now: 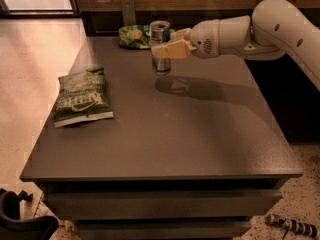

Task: Move redbull can near green rice chip bag

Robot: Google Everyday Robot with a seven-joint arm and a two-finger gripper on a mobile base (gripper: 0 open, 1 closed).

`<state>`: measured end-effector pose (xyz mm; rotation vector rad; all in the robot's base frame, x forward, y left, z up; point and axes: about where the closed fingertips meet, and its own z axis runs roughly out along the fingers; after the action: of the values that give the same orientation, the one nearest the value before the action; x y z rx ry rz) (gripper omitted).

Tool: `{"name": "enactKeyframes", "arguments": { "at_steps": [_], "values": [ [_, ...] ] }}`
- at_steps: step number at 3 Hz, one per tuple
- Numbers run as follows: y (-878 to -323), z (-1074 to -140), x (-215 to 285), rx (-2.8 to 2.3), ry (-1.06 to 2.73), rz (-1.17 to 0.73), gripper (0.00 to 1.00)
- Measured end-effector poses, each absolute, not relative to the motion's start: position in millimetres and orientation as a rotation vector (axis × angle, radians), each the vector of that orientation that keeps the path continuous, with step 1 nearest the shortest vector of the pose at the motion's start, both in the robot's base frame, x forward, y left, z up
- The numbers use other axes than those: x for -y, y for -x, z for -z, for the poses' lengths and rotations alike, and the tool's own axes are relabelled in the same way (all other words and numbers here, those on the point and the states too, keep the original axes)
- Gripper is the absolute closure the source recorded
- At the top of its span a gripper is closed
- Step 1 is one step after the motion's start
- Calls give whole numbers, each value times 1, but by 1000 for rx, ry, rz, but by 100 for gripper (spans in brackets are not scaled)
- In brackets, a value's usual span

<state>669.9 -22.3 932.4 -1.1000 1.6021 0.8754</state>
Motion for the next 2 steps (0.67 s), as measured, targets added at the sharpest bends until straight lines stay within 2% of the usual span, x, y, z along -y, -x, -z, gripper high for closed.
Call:
{"name": "enactKeyframes", "arguments": {
  "at_steps": [2],
  "values": [
    [-748,-937,74,-1598,880,-725,100]
  ]
}}
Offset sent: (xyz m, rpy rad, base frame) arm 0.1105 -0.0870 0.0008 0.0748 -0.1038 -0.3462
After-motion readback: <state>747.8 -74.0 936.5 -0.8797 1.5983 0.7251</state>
